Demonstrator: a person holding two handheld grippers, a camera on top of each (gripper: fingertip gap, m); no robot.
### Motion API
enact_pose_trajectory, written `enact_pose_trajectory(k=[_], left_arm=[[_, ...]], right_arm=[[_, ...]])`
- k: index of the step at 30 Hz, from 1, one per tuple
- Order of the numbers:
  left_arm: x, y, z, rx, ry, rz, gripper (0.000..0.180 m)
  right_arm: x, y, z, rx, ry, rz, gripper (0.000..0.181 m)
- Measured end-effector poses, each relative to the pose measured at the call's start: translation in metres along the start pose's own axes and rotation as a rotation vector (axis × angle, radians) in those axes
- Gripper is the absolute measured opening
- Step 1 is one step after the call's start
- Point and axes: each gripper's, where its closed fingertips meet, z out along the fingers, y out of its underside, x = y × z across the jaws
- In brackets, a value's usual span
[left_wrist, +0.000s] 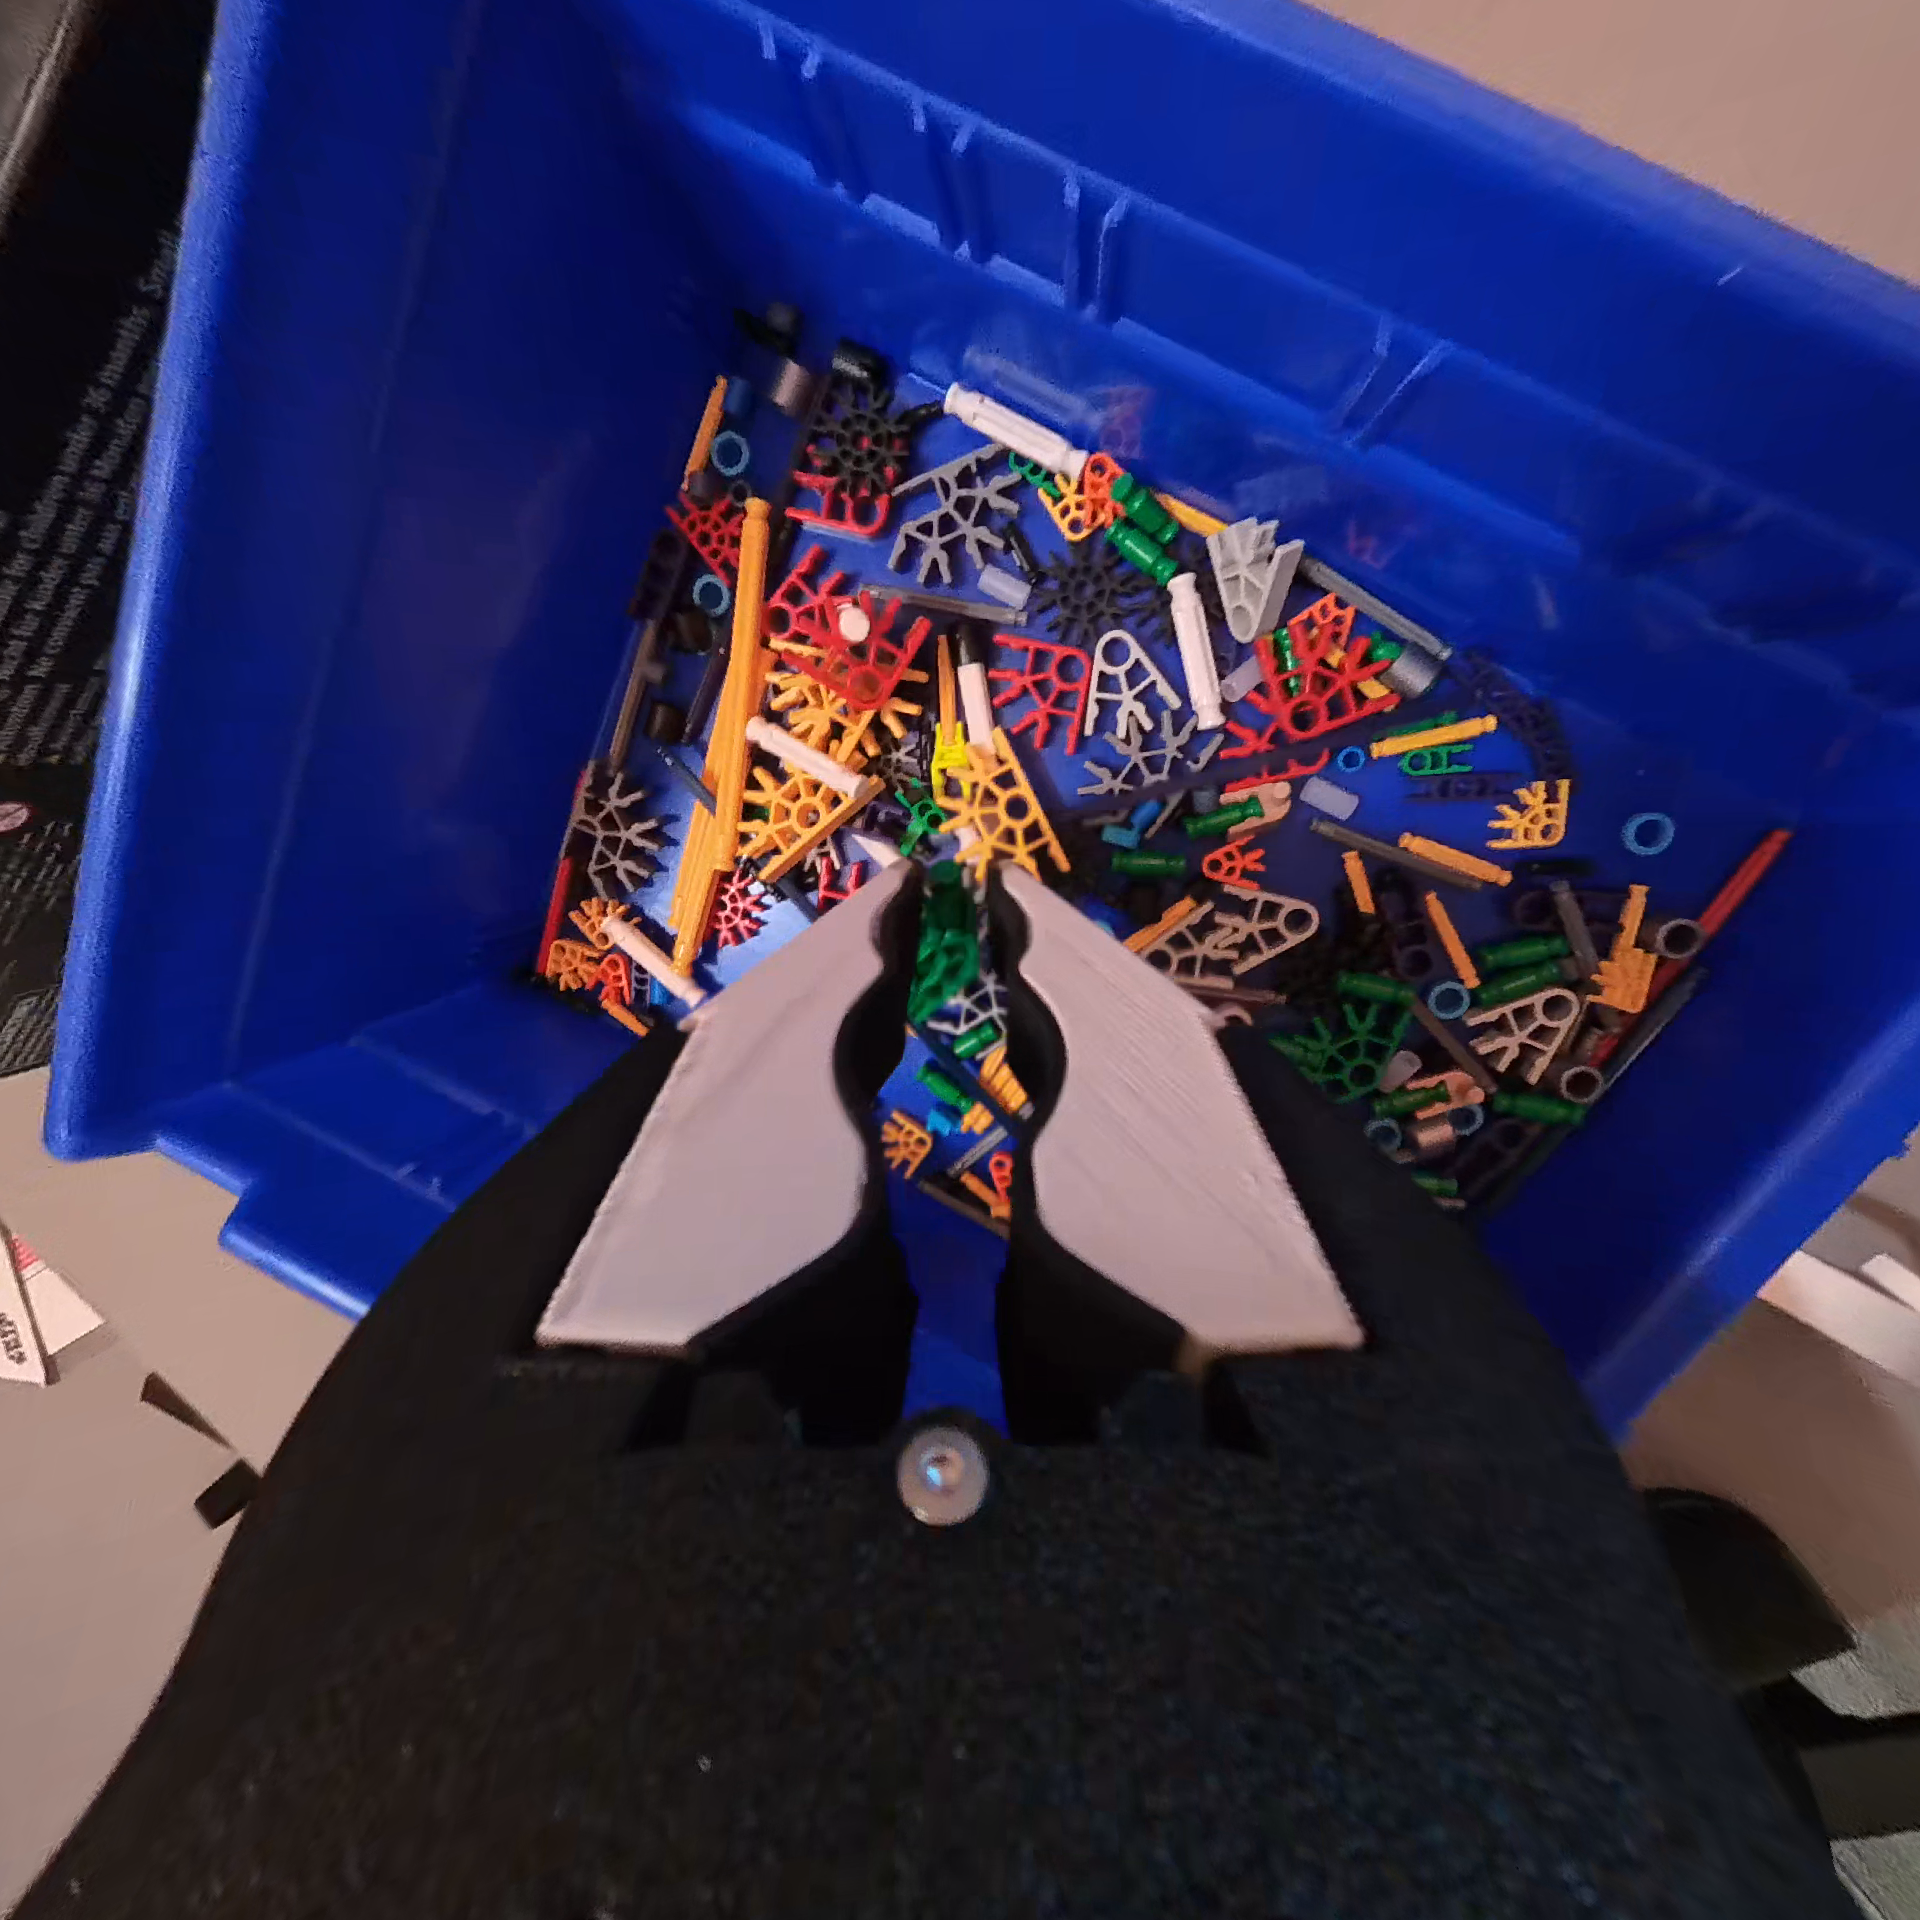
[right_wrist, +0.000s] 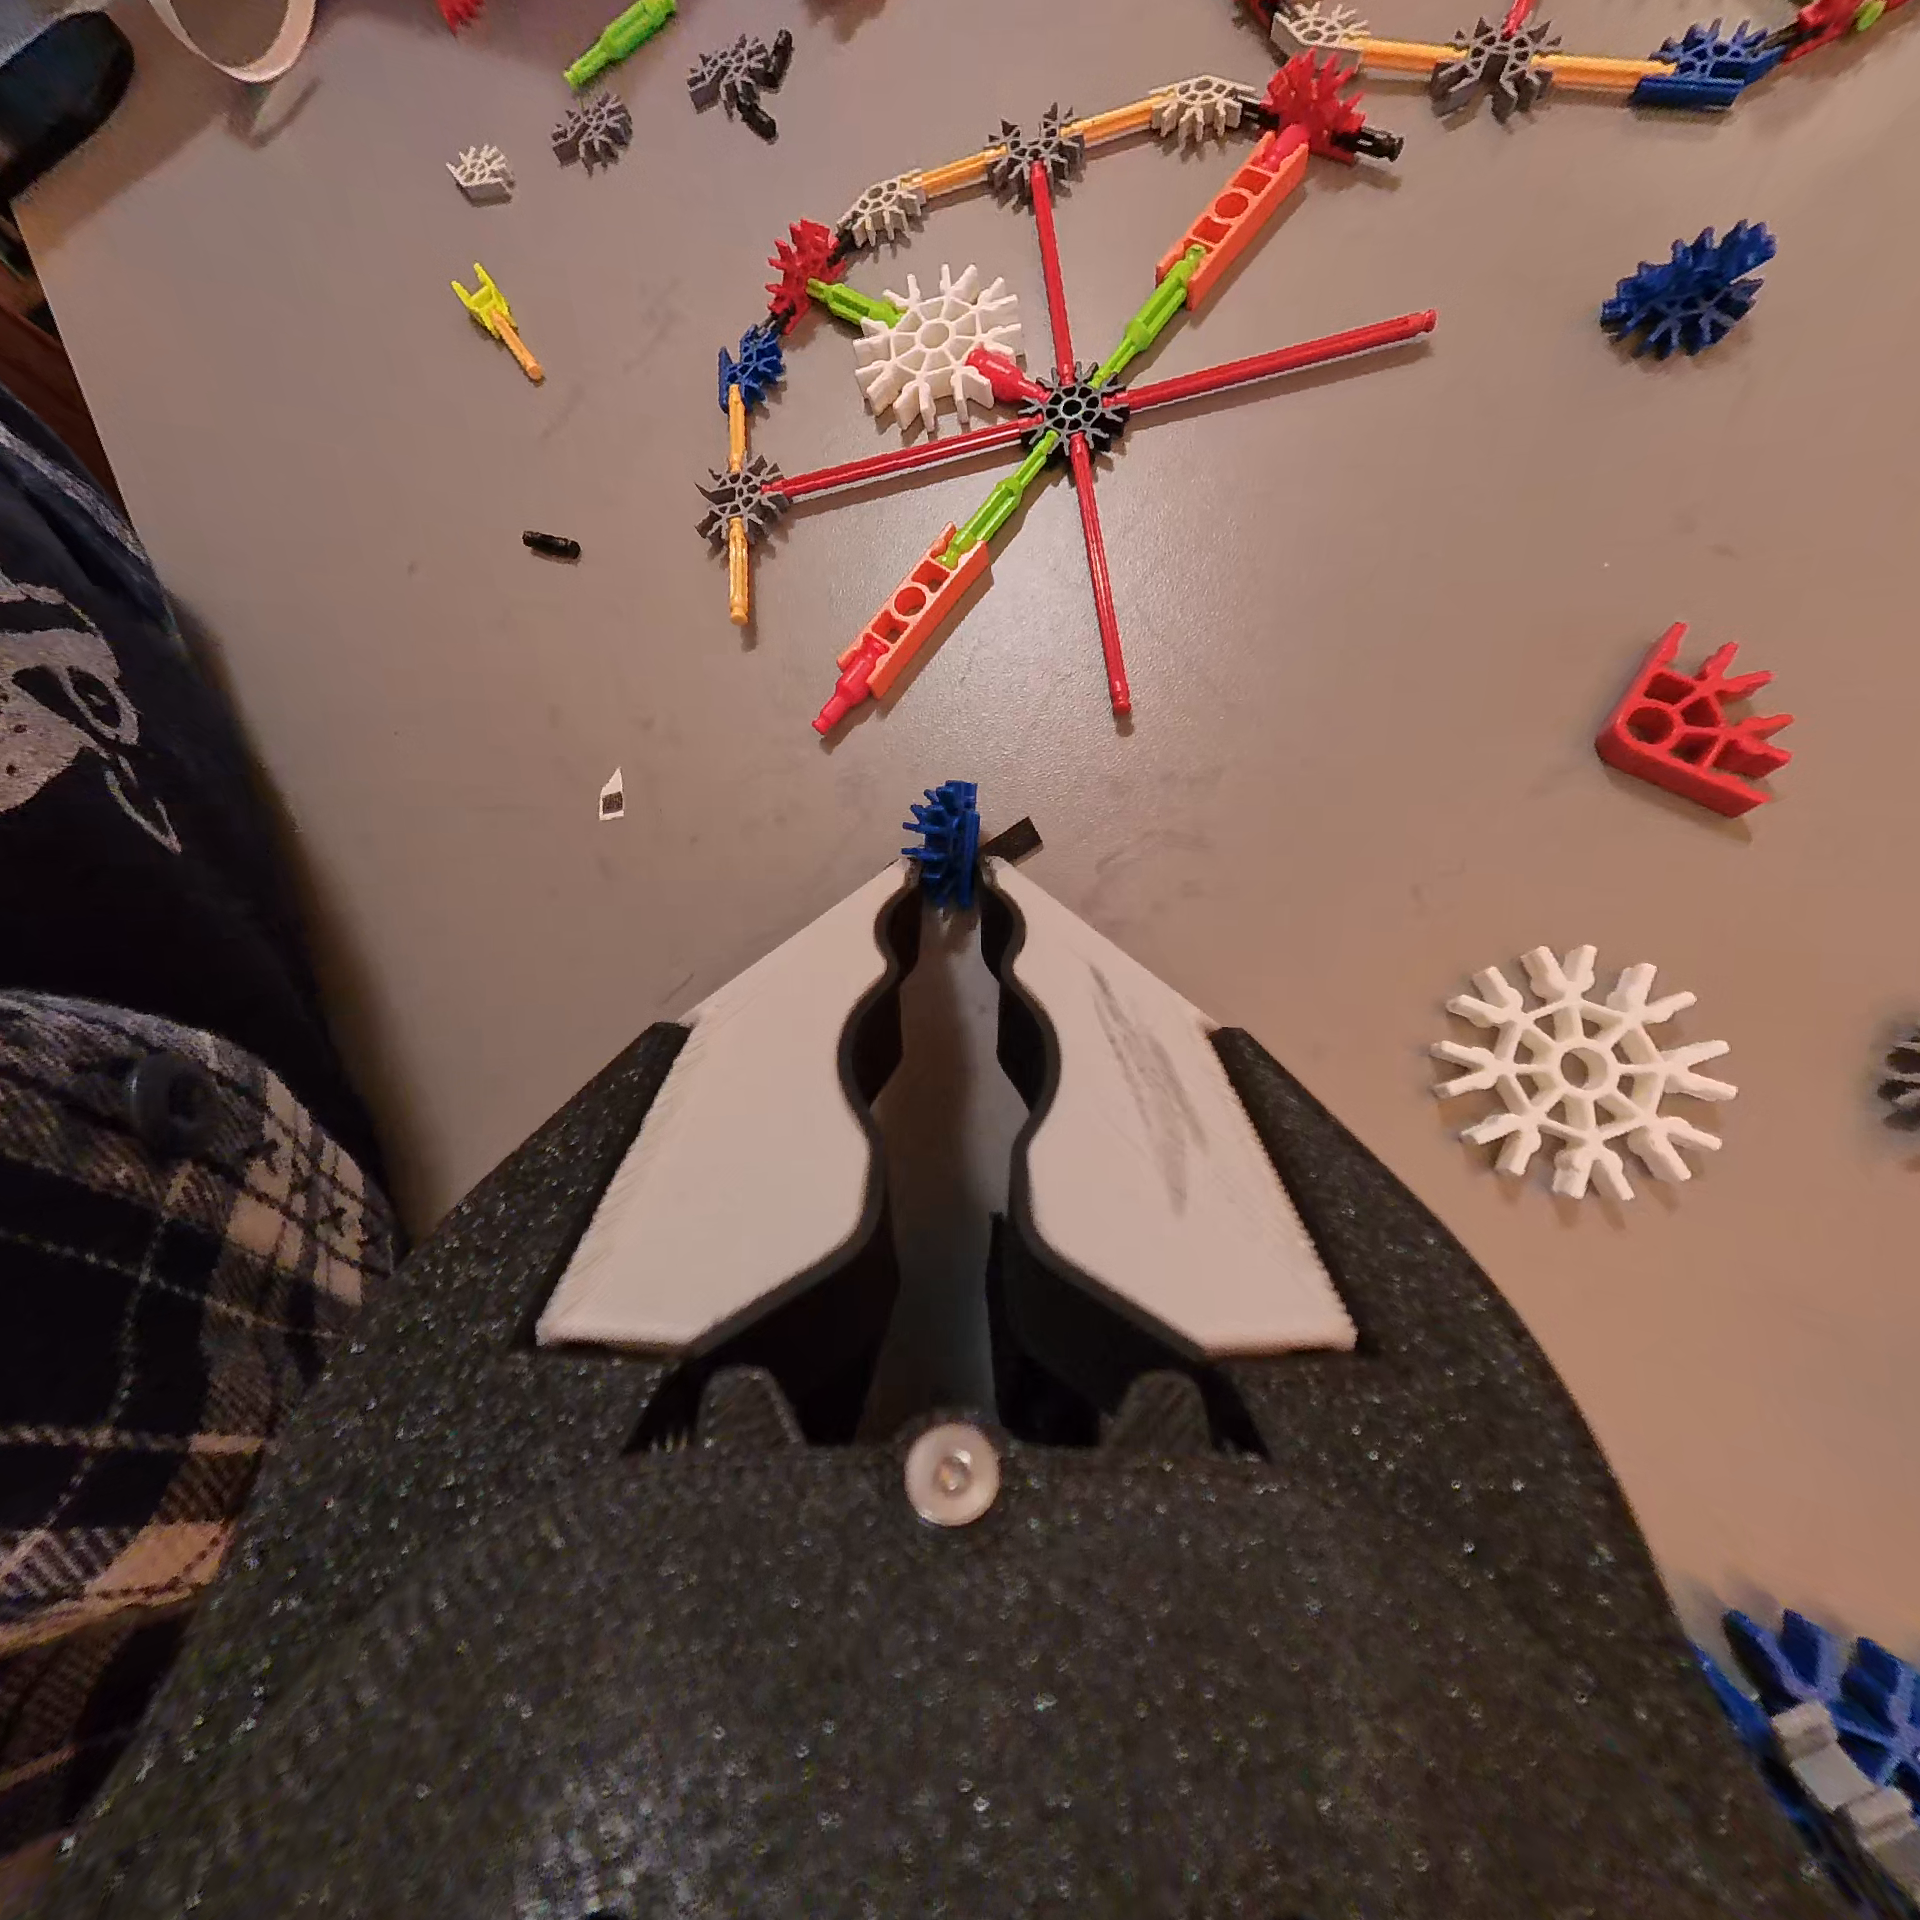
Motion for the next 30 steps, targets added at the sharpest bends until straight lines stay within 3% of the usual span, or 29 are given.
enact_pose_trajectory(k=[5,19,25,30], left_arm=[[-0.004,0.014,-0.005,-0.037,0.004,0.018,0.04],[-0.019,0.017,-0.017,-0.017,-0.027,0.027,0.043],[-0.021,-0.008,-0.002,0.018,0.003,0.041,0.059],[-0.017,-0.033,0.018,0.028,0.067,0.06,0.058]], right_arm=[[0.001,0.004,-0.003,-0.001,0.001,0.0,0.009],[0.0,0.01,-0.008,-0.004,-0.015,0.017,0.009],[-0.001,0.011,-0.008,-0.004,-0.016,0.019,0.009],[-0.002,0.011,-0.008,-0.003,-0.013,0.017,0.009]])
